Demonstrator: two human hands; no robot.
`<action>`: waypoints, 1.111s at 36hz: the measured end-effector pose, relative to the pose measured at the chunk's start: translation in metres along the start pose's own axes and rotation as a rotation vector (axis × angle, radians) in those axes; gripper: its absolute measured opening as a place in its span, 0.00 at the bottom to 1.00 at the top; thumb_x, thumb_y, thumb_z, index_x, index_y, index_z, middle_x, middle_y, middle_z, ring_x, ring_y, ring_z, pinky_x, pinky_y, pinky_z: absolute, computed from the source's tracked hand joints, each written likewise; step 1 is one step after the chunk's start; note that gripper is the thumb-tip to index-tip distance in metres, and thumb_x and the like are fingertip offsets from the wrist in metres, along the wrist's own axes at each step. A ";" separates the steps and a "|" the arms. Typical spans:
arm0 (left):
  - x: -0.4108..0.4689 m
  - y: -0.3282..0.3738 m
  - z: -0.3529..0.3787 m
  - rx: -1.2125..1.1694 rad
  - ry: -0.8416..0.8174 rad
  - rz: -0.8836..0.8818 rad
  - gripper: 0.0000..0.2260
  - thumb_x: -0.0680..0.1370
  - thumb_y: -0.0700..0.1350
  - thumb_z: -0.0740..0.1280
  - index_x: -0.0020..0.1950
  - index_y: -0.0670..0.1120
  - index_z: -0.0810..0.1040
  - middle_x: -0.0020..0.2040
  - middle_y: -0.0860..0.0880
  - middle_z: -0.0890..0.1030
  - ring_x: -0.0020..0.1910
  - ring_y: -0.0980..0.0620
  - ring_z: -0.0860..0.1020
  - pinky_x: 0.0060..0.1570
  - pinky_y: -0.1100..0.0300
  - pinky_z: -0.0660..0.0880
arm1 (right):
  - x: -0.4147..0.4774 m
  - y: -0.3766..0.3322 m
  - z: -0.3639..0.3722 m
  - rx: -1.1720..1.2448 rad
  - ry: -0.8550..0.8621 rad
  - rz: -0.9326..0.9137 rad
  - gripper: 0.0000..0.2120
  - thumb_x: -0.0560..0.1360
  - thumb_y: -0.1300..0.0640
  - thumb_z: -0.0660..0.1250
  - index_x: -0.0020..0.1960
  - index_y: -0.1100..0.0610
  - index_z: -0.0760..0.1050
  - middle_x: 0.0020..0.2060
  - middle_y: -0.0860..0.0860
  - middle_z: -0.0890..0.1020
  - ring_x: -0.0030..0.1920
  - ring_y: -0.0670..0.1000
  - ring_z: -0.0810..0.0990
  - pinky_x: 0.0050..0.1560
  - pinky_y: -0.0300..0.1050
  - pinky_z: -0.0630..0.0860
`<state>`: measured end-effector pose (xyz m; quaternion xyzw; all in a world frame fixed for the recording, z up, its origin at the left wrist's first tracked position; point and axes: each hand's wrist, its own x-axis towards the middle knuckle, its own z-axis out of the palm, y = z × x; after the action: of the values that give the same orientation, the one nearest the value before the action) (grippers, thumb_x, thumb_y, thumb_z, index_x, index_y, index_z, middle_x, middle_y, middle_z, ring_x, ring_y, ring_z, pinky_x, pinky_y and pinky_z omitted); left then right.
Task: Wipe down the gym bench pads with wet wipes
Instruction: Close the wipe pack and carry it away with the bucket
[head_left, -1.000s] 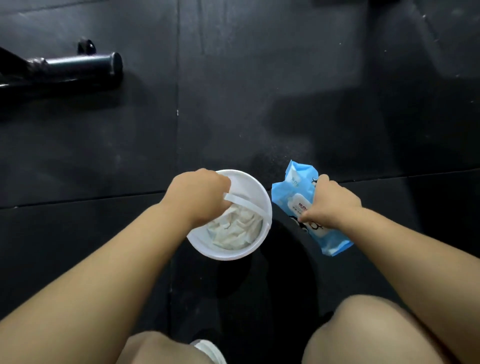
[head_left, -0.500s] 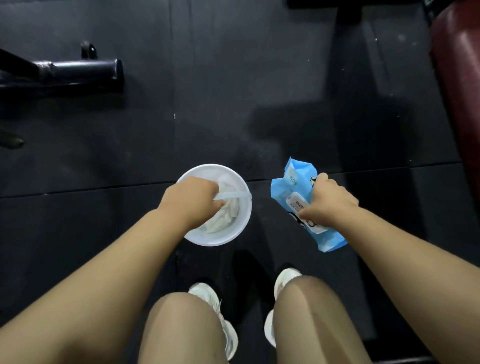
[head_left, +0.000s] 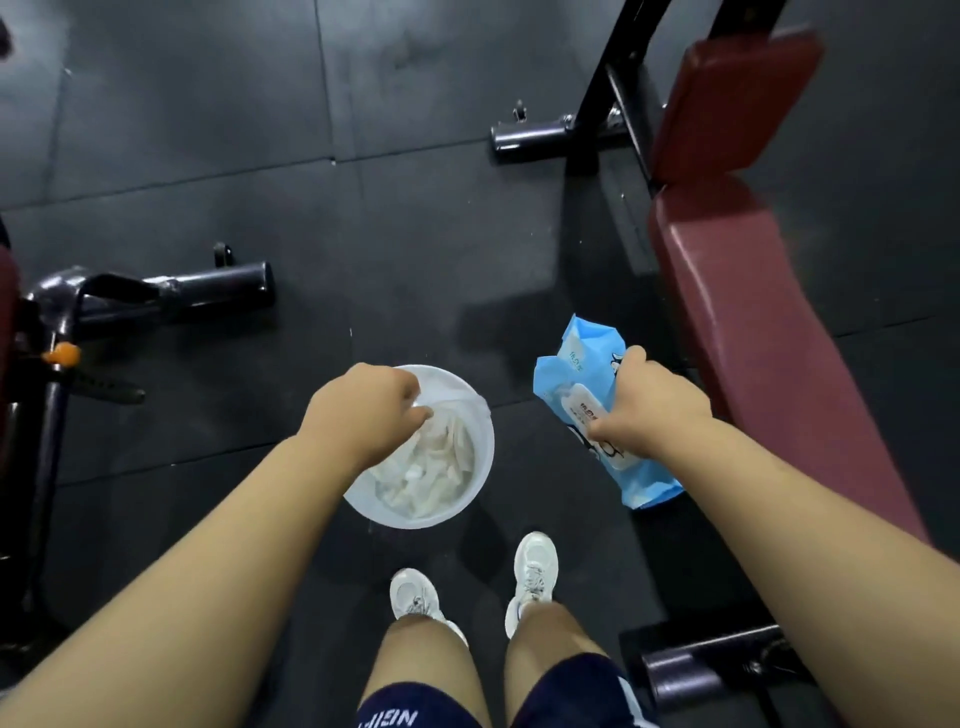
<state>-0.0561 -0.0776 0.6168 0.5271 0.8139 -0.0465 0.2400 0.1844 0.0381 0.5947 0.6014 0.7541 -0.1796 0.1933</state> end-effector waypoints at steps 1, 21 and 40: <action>-0.005 0.004 -0.009 -0.002 0.018 0.008 0.13 0.76 0.54 0.64 0.37 0.46 0.72 0.35 0.52 0.74 0.36 0.50 0.73 0.30 0.61 0.64 | -0.008 0.002 -0.009 0.009 0.016 0.006 0.28 0.64 0.41 0.72 0.50 0.55 0.61 0.42 0.50 0.73 0.40 0.52 0.76 0.32 0.45 0.70; -0.065 0.077 -0.061 0.247 0.023 0.617 0.08 0.77 0.52 0.62 0.48 0.51 0.78 0.41 0.53 0.77 0.39 0.49 0.76 0.36 0.59 0.71 | -0.212 0.050 -0.003 0.318 0.097 0.557 0.29 0.63 0.44 0.75 0.51 0.55 0.62 0.39 0.48 0.74 0.38 0.50 0.76 0.30 0.44 0.69; -0.283 0.285 0.033 0.483 -0.049 1.320 0.07 0.76 0.53 0.64 0.45 0.50 0.77 0.42 0.52 0.79 0.40 0.50 0.77 0.39 0.56 0.75 | -0.521 0.188 0.121 0.596 0.148 1.129 0.28 0.62 0.44 0.75 0.52 0.55 0.63 0.39 0.46 0.74 0.38 0.49 0.76 0.30 0.43 0.69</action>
<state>0.2995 -0.1993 0.7632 0.9483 0.2851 -0.0824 0.1127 0.4820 -0.4191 0.7479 0.9446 0.2504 -0.2101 0.0304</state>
